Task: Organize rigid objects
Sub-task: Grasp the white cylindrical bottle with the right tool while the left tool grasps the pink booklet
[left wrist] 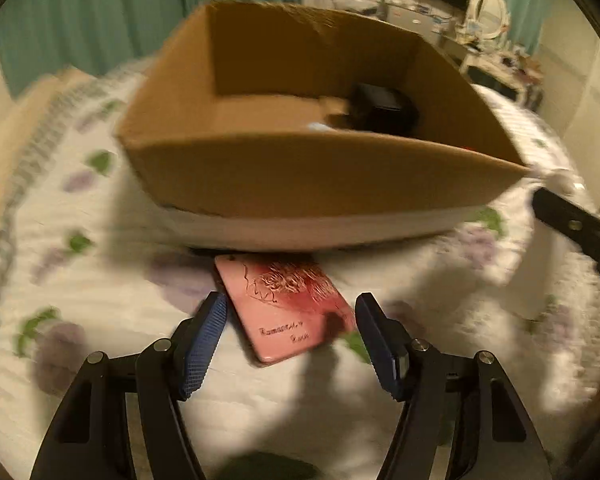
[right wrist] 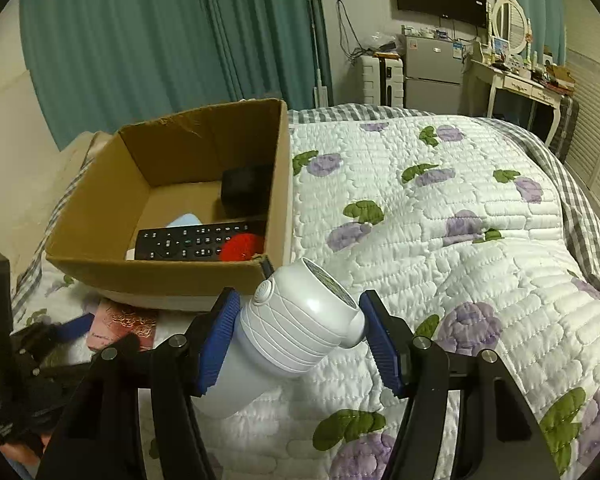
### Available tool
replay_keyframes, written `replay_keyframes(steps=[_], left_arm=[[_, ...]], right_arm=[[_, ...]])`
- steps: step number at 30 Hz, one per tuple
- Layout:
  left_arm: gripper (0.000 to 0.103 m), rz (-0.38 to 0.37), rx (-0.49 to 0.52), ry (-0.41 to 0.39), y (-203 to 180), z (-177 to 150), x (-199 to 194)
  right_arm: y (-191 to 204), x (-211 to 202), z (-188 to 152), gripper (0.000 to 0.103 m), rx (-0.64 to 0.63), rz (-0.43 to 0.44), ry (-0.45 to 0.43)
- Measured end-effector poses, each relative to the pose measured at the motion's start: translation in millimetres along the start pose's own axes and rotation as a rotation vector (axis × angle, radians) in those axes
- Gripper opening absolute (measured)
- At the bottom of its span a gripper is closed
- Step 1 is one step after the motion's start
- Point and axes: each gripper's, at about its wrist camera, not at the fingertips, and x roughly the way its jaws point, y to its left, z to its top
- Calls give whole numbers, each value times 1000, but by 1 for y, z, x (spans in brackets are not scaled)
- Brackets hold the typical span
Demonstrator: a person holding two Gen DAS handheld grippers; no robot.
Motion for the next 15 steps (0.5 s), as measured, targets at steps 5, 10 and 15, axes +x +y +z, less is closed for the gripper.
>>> replay_keyframes(steps=[5, 10, 15], left_arm=[[68, -48, -119, 25, 10, 3, 13], [49, -20, -184, 11, 16, 5, 16], [20, -108, -228, 35, 22, -1, 8]], right_arm=[[1, 1, 2, 62, -11, 2, -13], [-2, 4, -1, 62, 2, 14, 2], [2, -4, 1, 62, -13, 16, -19]])
